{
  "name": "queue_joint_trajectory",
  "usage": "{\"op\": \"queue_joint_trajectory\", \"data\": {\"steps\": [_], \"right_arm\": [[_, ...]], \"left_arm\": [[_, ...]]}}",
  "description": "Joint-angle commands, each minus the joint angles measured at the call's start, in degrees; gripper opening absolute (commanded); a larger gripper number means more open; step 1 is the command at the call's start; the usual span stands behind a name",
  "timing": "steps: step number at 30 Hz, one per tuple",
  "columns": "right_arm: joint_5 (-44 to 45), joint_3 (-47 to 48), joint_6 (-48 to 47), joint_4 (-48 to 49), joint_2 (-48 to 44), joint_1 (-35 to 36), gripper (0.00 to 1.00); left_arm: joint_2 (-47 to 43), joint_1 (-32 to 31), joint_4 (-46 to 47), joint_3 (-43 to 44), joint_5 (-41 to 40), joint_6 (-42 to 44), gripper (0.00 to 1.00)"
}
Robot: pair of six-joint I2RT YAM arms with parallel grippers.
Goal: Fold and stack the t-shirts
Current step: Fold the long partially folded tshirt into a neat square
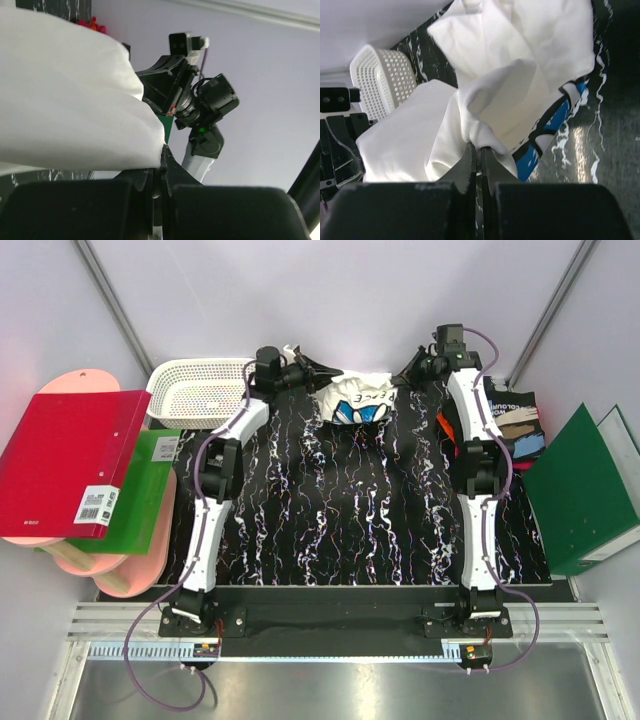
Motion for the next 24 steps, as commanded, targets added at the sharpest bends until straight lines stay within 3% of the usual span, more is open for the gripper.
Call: {"op": "queue_joint_trajectory", "data": {"steps": [1, 9, 13, 14, 15, 16, 17, 20, 21, 24], "right_arm": [[4.37, 3.29, 3.52, 9.61, 4.66, -0.69, 0.0], [13.15, 5.04, 4.84, 19.56, 11.16, -0.96, 0.0], [17.88, 8.29, 6.51, 27.8, 14.42, -1.05, 0.0], [19.04, 8.73, 6.43, 29.22, 15.47, -1.05, 0.07], [22.88, 8.91, 6.42, 30.02, 15.65, -1.05, 0.22], [25.0, 8.74, 6.51, 31.68, 16.17, -1.05, 0.31], [26.85, 8.65, 5.38, 32.48, 16.35, -1.05, 0.53], [31.43, 8.21, 3.19, 34.59, 16.36, -1.05, 0.9], [31.79, 8.12, 2.39, 35.03, 15.92, -0.96, 0.99], [30.66, 5.58, 0.01, 35.48, 12.33, -1.05, 1.0]], "left_arm": [[5.3, 1.97, 12.98, 5.56, -4.83, -10.5, 0.0], [12.51, 4.26, 18.43, 8.46, -15.64, -16.04, 0.0], [16.2, 4.44, 16.42, 14.42, -19.07, -15.53, 0.0], [16.3, 4.35, 17.2, 14.26, -20.99, -15.18, 0.04], [16.47, 4.44, 18.25, 13.13, -21.79, -15.69, 0.54], [16.65, 4.44, 20.44, 13.03, -22.32, -16.31, 0.96], [16.73, 4.44, 21.68, 13.03, -21.81, -16.58, 0.99], [14.11, 4.26, 25.9, 10.15, -16.9, -15.88, 0.99], [12.53, 4.17, 26.95, 5.43, -15.84, -15.7, 0.99], [4.54, 3.38, 30.56, -2.32, -14.69, -13.07, 0.99]]}}
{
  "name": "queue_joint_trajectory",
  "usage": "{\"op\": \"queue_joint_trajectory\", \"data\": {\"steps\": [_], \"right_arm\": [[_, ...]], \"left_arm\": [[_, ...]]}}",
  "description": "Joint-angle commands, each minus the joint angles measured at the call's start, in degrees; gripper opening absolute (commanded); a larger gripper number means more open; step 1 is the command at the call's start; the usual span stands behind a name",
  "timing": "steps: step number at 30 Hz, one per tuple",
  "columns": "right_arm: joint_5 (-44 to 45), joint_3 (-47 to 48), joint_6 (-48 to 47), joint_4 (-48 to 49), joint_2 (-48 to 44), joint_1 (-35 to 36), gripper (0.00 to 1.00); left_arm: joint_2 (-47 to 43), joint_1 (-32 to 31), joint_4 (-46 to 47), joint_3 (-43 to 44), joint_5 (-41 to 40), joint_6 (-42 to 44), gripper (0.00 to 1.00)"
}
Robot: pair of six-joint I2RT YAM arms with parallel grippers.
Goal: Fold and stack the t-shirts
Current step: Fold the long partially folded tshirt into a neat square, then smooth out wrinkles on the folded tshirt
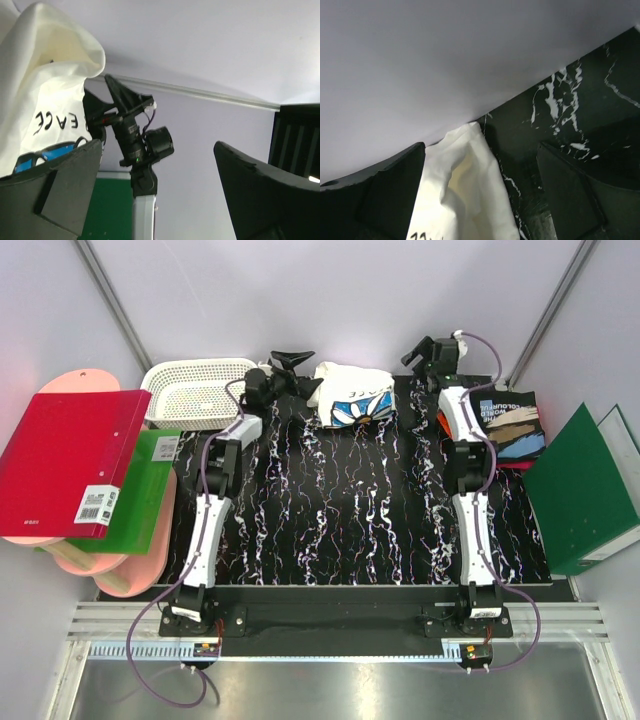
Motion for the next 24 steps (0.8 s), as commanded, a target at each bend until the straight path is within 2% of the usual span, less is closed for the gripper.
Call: {"op": "queue_joint_trajectory", "data": {"steps": [1, 5, 6, 11, 12, 14, 15, 16, 18, 19, 24], "right_arm": [[4.38, -3.46, -4.36, 5.47, -7.17, -0.37, 1.0], [-0.36, -13.31, -4.1, 3.8, -15.53, -0.72, 1.0], [-2.9, -17.86, -3.84, 2.49, -18.94, -0.72, 1.0], [-11.25, -33.61, -3.05, 1.07, -28.19, -0.54, 1.0], [-11.36, -39.03, -3.13, 1.16, -31.16, -0.28, 1.0], [-11.62, -43.46, -5.06, 1.07, -33.56, 0.24, 1.0], [-11.45, -47.75, -5.42, 0.98, -35.74, 0.25, 1.0], [-11.27, -49.62, -5.94, 0.98, -36.81, 0.51, 0.99], [-10.57, -54.18, -7.17, 0.72, -39.18, 0.77, 1.0], [-10.05, -55.51, -7.7, 0.63, -39.8, 0.77, 1.0], [-7.32, -58.6, -10.34, 0.37, -40.16, 1.04, 1.0]], "left_arm": [[-11.91, -0.73, 7.71, -6.98, 3.97, 4.74, 0.99], [-15.79, -1.08, 1.21, -6.36, 9.61, 10.02, 0.99], [-17.97, -1.17, -2.81, -7.59, 10.49, 11.78, 0.99], [-24.14, -1.96, -16.1, -13.04, 14.62, 26.89, 0.99], [-25.19, -2.22, -22.56, -13.22, 15.59, 32.57, 0.99], [-26.34, -2.83, -29.71, -13.66, 15.86, 39.27, 0.99], [-27.65, -3.01, -39.32, -13.58, 15.42, 43.39, 0.99], [-28.1, -3.53, -44.2, -13.58, 13.07, 51.79, 0.99], [-29.59, -3.98, -57.09, -13.92, 9.11, 59.31, 0.99], [-30.03, -4.07, -60.99, -14.19, 3.96, 64.91, 0.99], [-29.95, -4.16, -72.87, -16.39, -5.05, 71.02, 0.99]]}}
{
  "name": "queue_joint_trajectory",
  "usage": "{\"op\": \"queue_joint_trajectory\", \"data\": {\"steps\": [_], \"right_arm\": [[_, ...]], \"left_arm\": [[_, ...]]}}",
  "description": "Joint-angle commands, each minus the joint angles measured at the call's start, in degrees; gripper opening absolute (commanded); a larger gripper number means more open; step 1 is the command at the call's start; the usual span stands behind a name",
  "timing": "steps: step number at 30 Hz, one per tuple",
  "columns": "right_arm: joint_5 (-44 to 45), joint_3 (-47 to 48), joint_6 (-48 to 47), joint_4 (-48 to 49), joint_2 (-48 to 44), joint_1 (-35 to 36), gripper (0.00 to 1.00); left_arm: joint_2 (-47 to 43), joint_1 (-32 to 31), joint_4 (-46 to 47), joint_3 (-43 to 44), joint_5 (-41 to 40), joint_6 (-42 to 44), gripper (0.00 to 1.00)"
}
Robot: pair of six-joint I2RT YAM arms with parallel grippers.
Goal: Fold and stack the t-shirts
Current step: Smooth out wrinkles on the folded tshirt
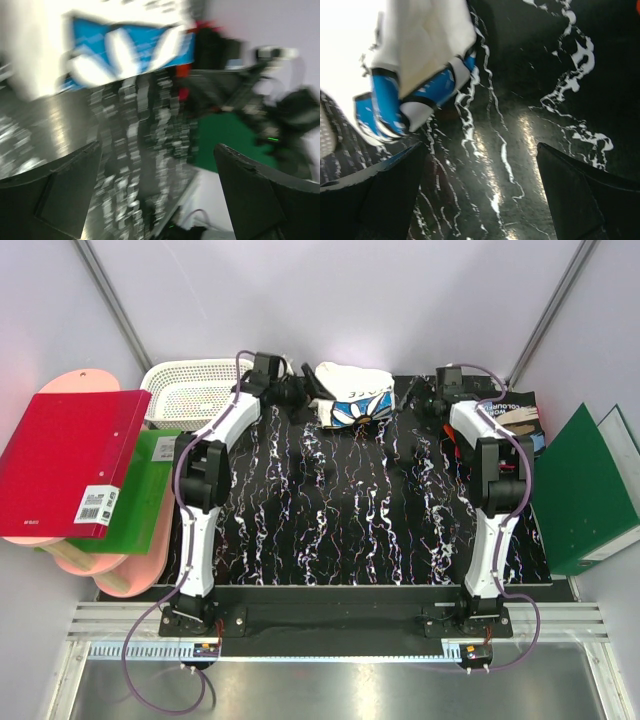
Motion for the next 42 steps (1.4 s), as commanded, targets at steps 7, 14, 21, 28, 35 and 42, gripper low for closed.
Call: {"op": "queue_joint_trajectory", "data": {"steps": [7, 14, 21, 28, 35, 42], "right_arm": [[2.9, 6.72, -3.27, 0.57, 3.67, 1.21, 1.0], [-0.26, 17.52, 1.31, 2.24, 10.78, 1.74, 1.0], [-4.4, 26.49, 3.42, 2.24, 18.25, 3.23, 0.98], [-8.88, 32.65, 5.27, 1.01, 23.27, 3.77, 0.9], [-13.79, 37.75, 6.06, -5.49, 28.11, 3.68, 0.46], [-16.18, 34.24, 6.76, -9.01, 26.18, 3.76, 0.03]], "left_arm": [[1.21, 0.0, -20.28, 1.02, -17.72, 13.47, 0.99], [10.95, -0.09, -20.28, 12.16, -14.66, 8.55, 0.99], [16.33, -0.09, -15.46, 16.93, -12.2, 1.35, 0.99], [19.58, 0.0, -5.97, 16.84, -8.87, -6.83, 0.88], [26.25, 0.0, 3.87, 20.01, -2.72, -16.67, 0.0], [21.44, 0.0, 6.08, 12.73, -0.34, -15.81, 0.0]]}}
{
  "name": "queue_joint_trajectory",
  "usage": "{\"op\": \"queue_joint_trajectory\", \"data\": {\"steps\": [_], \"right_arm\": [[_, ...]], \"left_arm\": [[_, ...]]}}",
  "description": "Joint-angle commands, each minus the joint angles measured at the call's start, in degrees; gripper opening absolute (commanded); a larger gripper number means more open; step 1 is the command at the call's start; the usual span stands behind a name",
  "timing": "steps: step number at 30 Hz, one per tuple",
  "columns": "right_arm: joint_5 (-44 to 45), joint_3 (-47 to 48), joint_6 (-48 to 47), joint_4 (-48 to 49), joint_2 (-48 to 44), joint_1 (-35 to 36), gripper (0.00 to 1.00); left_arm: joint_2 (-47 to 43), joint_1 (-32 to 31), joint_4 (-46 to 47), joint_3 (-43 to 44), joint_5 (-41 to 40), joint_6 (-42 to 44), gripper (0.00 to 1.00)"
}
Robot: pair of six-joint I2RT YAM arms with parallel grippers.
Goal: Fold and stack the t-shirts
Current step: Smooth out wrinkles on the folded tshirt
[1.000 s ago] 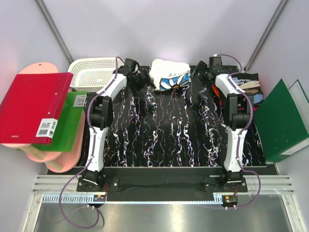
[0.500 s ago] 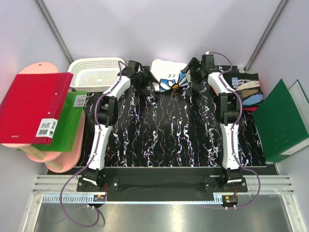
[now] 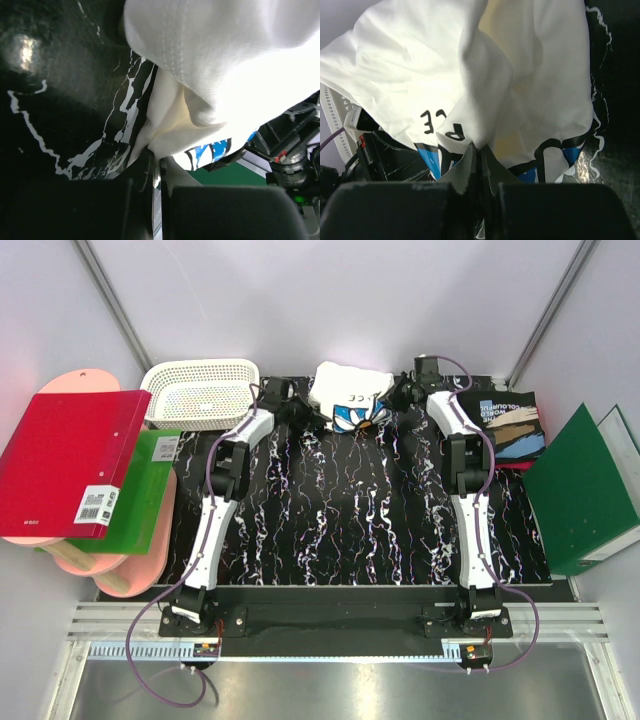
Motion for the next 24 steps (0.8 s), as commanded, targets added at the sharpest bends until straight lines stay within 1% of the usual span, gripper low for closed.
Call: {"op": "queue_joint_trajectory", "data": {"steps": [1, 2, 4, 7, 12, 14, 15, 17, 18, 19, 20, 21, 22, 23, 24], "right_arm": [[-3.59, -1.67, -0.15, -5.32, -1.76, 0.57, 0.02], [-4.37, -2.37, -0.15, -6.37, -2.28, 0.49, 0.0], [-5.6, -2.38, -0.41, -8.13, -2.73, 0.49, 0.0], [-7.27, -3.25, -0.76, -12.25, -4.13, 0.57, 0.0], [-8.33, -7.38, -3.74, -16.3, -9.75, 0.49, 0.0], [-8.6, -11.07, -4.45, -17.54, -13.43, 0.49, 0.0], [-8.95, -14.21, -5.06, -17.8, -14.76, 0.57, 0.0], [-9.39, -18.0, -5.51, -17.89, -19.15, 0.57, 0.0], [-9.74, -19.85, -5.59, -18.15, -20.56, 0.57, 0.0], [-10.35, -23.87, -5.86, -18.07, -23.7, 0.66, 0.0], [-10.62, -26.09, -6.03, -18.15, -25.3, 0.57, 0.0], [-10.79, -28.28, -6.03, -18.07, -26.97, 0.57, 0.0], [-11.23, -32.66, -6.03, -18.15, -30.21, 0.66, 0.0], [-11.41, -34.88, -5.95, -18.07, -31.8, 0.75, 0.0], [-11.5, -36.99, -6.03, -18.15, -33.39, 0.75, 0.0]], "left_arm": [[-4.75, -0.29, 4.36, -6.29, 2.7, 0.0, 0.0], [-6.68, -0.29, 4.44, -7.62, 2.88, 0.35, 0.0], [-8.79, -0.38, 4.44, -11.91, 3.84, 1.58, 0.0], [-15.11, -0.46, 4.53, -18.33, 4.37, 3.25, 0.0], [-23.12, -1.17, 3.05, -29.4, 6.22, 7.64, 0.0], [-27.16, -1.6, 1.63, -33.37, 7.0, 9.66, 0.0], [-29.96, -1.61, 1.46, -37.74, 7.18, 10.02, 0.0], [-32.7, -2.13, 1.46, -42.07, 7.53, 10.98, 0.0], [-33.93, -2.39, 1.37, -46.09, 7.71, 11.25, 0.0], [-36.55, -3.01, 1.37, -47.96, 7.89, 11.69, 0.0], [-37.8, -3.27, 1.19, -49.8, 8.5, 12.56, 0.0], [-39.2, -3.62, 0.93, -53.48, 8.59, 12.92, 0.0], [-42.09, -4.24, 0.15, -55.43, 8.59, 13.44, 0.0], [-43.59, -4.68, -0.38, -57.45, 8.33, 14.06, 0.0], [-46.39, -5.03, -0.56, -61.38, 8.42, 14.15, 0.0]]}}
